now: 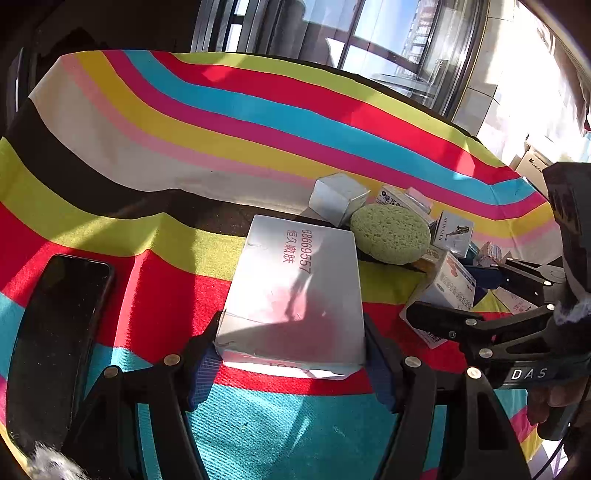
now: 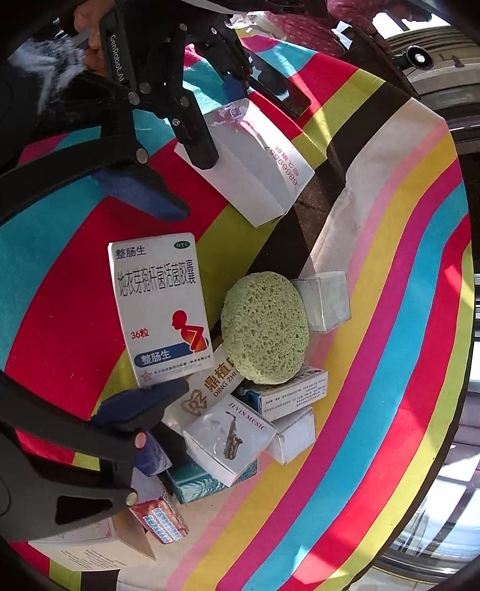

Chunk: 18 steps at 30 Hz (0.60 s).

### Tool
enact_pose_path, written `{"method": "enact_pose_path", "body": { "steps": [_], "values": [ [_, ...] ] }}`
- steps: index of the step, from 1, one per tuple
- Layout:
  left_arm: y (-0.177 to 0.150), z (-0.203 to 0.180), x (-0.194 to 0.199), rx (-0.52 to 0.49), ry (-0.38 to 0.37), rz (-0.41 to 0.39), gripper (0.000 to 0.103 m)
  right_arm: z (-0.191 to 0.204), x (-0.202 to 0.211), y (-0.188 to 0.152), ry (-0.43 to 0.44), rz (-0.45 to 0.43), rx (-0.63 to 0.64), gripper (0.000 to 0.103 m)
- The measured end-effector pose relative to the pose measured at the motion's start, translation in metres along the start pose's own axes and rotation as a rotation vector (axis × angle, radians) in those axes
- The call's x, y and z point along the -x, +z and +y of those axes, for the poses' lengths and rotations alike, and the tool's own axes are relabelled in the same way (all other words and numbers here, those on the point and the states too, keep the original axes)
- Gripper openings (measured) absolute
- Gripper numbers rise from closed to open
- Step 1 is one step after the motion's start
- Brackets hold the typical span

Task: Organize objects
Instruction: 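Grasp the white medicine box with red logo using the right tool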

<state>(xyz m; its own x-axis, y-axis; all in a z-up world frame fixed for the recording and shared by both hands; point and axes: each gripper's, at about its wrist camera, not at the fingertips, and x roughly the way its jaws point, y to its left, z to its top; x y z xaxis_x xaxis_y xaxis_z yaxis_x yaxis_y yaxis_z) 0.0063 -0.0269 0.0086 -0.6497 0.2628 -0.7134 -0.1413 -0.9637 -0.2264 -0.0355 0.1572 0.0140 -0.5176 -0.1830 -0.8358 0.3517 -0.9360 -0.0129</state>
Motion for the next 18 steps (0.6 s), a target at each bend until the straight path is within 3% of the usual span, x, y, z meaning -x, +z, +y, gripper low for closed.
{"method": "enact_pose_path", "body": {
  "steps": [4,18],
  "values": [
    [-0.001,-0.001,0.000,-0.006,0.007,0.001,0.069,0.004,0.002,-0.009,-0.016,0.008,-0.034,0.074],
    [-0.005,-0.008,0.003,-0.052,0.028,0.020,0.069,0.004,0.047,-0.068,-0.130,0.022,-0.239,0.073]
  ]
}}
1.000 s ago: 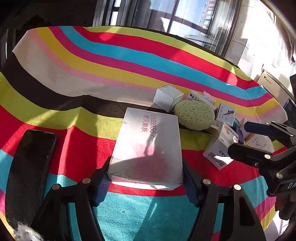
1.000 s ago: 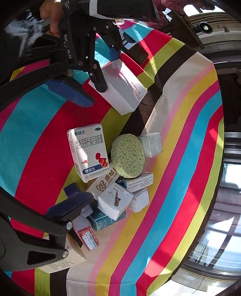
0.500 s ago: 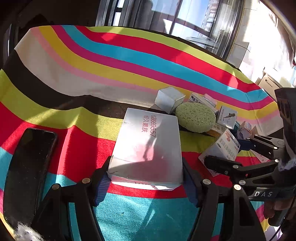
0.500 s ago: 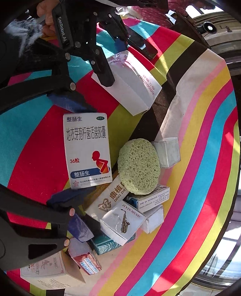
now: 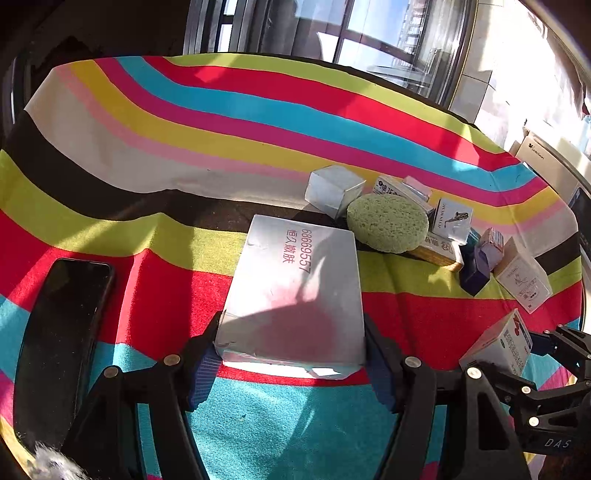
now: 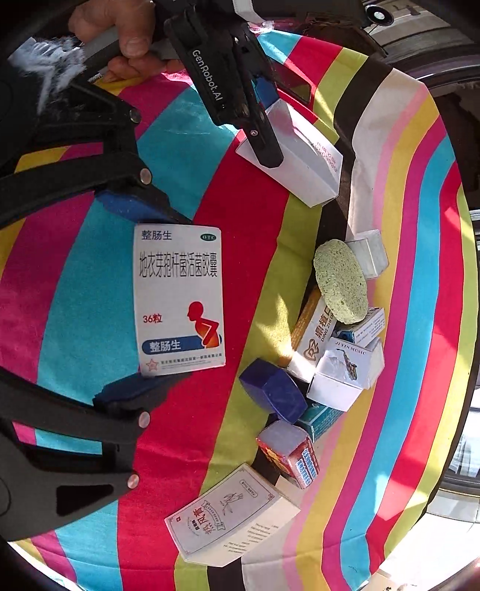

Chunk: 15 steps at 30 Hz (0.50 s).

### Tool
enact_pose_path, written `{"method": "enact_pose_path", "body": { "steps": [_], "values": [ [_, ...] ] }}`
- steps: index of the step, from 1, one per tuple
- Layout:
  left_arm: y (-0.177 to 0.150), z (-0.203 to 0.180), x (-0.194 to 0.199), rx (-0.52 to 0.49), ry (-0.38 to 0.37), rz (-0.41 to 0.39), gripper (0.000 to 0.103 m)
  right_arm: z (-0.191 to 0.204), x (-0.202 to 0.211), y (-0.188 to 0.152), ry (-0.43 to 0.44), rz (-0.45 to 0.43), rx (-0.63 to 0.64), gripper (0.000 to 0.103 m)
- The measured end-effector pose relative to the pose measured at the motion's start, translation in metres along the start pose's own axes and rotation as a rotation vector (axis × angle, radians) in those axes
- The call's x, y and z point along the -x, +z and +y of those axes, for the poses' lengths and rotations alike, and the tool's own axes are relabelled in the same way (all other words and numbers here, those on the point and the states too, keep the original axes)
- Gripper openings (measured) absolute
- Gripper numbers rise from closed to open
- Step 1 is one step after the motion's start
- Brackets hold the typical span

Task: Organize objects
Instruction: 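Grasp the white medicine box with red logo using the right tool, then drop the pink-printed box into the storage box while the right tool drops the medicine box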

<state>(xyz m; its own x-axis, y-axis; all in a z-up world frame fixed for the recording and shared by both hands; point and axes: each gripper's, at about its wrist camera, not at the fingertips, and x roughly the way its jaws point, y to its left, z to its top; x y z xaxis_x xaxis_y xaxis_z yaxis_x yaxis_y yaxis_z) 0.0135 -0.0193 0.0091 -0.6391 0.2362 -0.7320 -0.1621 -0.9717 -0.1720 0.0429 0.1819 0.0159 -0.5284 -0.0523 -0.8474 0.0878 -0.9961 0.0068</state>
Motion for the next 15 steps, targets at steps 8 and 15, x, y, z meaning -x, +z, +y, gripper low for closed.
{"method": "enact_pose_path", "body": {
  "steps": [8,15],
  "values": [
    [-0.017,-0.025,0.016,-0.044,-0.066,0.054,0.069,-0.033,0.031,-0.043,-0.065,0.030,-0.092,0.073],
    [-0.039,-0.078,0.032,-0.134,-0.181,0.085,0.069,-0.065,0.062,-0.089,-0.116,0.046,-0.196,0.073]
  ]
}}
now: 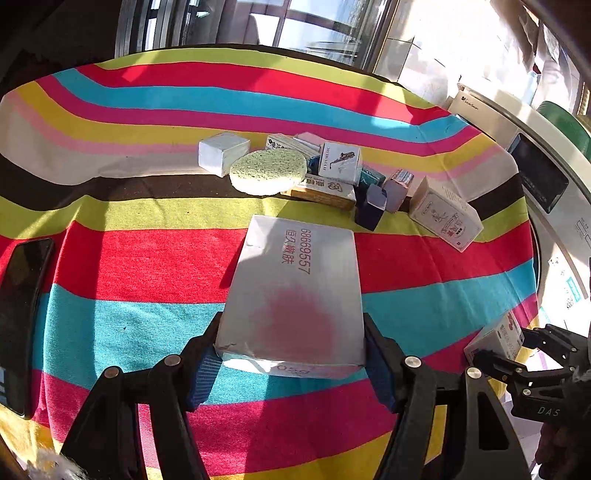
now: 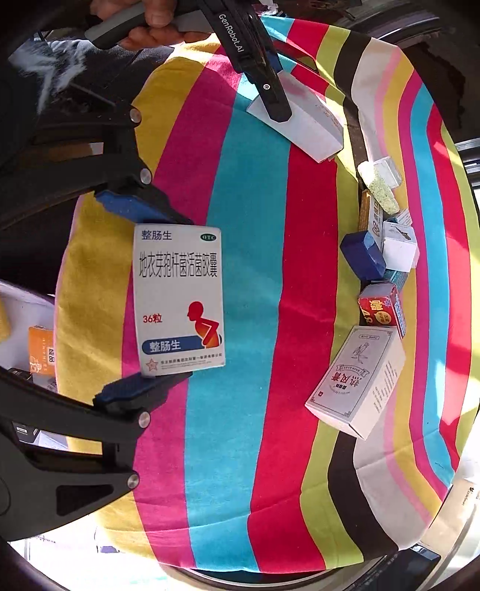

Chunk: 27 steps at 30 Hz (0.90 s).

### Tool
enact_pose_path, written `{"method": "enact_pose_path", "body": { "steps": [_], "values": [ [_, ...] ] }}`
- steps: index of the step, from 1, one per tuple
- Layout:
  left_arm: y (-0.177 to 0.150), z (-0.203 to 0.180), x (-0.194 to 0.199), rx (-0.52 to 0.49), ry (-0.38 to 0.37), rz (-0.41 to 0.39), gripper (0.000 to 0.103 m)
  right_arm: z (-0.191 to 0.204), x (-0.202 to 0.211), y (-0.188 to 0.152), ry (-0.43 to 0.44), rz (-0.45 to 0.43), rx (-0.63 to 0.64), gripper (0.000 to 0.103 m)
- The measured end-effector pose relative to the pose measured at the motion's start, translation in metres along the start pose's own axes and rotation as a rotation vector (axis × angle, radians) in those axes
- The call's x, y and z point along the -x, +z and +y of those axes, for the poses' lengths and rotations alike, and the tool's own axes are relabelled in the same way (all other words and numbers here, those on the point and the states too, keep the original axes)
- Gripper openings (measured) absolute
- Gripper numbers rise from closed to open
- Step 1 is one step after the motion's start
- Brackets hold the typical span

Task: Organize objects
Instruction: 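Drop the pink-printed box into the storage box while the right tool drops the medicine box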

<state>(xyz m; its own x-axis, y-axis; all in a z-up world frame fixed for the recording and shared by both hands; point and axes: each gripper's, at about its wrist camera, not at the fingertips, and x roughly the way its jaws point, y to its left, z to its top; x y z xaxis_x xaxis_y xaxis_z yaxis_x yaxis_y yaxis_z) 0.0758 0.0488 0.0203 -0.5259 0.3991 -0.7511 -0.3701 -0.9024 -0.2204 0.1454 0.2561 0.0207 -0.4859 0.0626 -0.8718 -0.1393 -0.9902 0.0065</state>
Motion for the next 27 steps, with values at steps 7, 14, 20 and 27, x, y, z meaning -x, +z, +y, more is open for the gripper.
{"method": "enact_pose_path", "body": {
  "steps": [7,14,20,27],
  "values": [
    [-0.022,-0.082,0.010,-0.160,-0.142,0.024,0.069,-0.050,0.034,-0.040,-0.078,0.000,-0.116,0.073],
    [-0.058,-0.149,0.027,-0.319,-0.282,0.061,0.069,-0.095,0.063,-0.079,-0.179,0.013,-0.216,0.073],
    [-0.089,-0.191,0.038,-0.461,-0.375,0.101,0.069,-0.127,0.064,-0.107,-0.262,0.060,-0.303,0.073],
    [-0.118,-0.224,0.031,-0.570,-0.465,0.183,0.070,-0.147,0.061,-0.121,-0.266,0.085,-0.374,0.075]
  ]
}}
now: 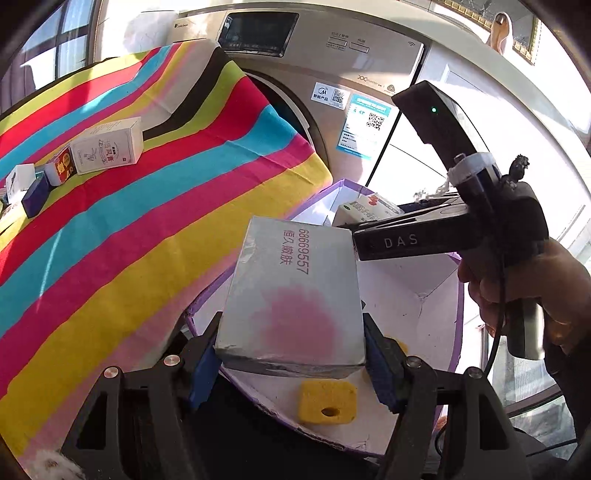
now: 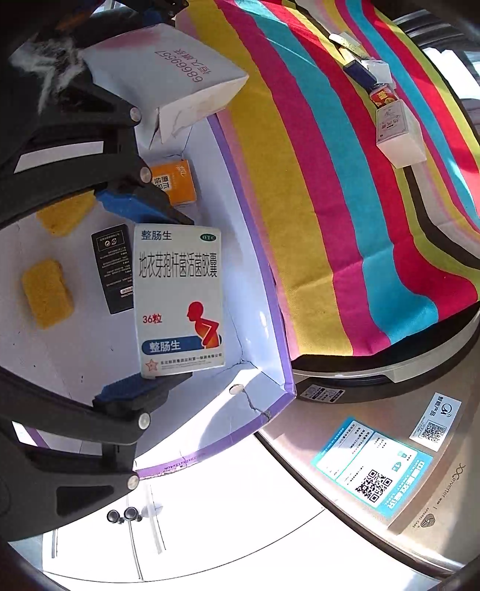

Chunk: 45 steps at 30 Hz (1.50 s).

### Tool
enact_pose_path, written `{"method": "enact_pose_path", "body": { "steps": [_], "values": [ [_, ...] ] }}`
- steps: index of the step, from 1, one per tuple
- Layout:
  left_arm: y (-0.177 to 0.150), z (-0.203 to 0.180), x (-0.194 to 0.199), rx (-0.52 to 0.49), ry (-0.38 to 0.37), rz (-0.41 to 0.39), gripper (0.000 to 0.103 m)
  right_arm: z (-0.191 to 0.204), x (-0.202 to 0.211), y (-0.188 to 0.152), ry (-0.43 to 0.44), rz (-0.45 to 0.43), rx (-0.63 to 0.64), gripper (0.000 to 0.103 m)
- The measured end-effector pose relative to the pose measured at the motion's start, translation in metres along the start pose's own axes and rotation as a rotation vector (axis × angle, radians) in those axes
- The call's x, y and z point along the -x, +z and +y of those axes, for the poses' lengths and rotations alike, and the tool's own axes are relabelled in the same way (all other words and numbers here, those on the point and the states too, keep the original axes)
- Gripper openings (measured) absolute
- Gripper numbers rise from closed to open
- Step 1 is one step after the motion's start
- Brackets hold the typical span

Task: Organize objects
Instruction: 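Drop the pink-printed box into the storage box while the right tool drops the medicine box, then move both tools back over the remaining items on the table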

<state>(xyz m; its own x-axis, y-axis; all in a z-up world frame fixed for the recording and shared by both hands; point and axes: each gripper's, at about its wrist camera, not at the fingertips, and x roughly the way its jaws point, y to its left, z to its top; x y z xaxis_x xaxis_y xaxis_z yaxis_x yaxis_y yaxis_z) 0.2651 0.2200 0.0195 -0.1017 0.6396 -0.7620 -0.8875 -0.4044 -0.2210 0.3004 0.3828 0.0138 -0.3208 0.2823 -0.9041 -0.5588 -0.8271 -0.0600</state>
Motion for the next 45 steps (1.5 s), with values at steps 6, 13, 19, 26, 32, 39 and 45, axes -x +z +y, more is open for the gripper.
{"method": "enact_pose_path", "body": {
  "steps": [6,13,19,26,32,39,45],
  "values": [
    [0.000,0.003,-0.008,0.052,-0.031,0.026,0.083,-0.006,0.004,0.003,0.003,-0.023,-0.023,0.092],
    [0.007,0.026,0.025,0.105,-0.007,-0.119,0.083,0.001,0.011,0.012,0.030,-0.065,-0.033,0.093],
    [0.006,0.059,0.048,0.163,0.080,-0.104,0.083,0.029,0.026,0.033,0.073,-0.122,0.022,0.095],
    [-0.008,0.104,0.077,0.270,0.162,-0.162,0.083,0.079,0.042,0.050,0.100,-0.204,0.106,0.095],
    [-0.016,0.140,0.107,0.347,0.299,-0.234,0.083,0.117,0.080,0.056,0.017,-0.392,0.163,0.099],
    [-0.035,0.175,0.148,0.427,0.504,-0.419,0.088,0.147,0.097,0.053,0.001,-0.560,0.130,0.103],
    [-0.057,0.215,0.159,0.596,0.459,-0.411,0.088,0.168,0.077,0.054,0.141,-0.425,0.171,0.103]
  ]
}}
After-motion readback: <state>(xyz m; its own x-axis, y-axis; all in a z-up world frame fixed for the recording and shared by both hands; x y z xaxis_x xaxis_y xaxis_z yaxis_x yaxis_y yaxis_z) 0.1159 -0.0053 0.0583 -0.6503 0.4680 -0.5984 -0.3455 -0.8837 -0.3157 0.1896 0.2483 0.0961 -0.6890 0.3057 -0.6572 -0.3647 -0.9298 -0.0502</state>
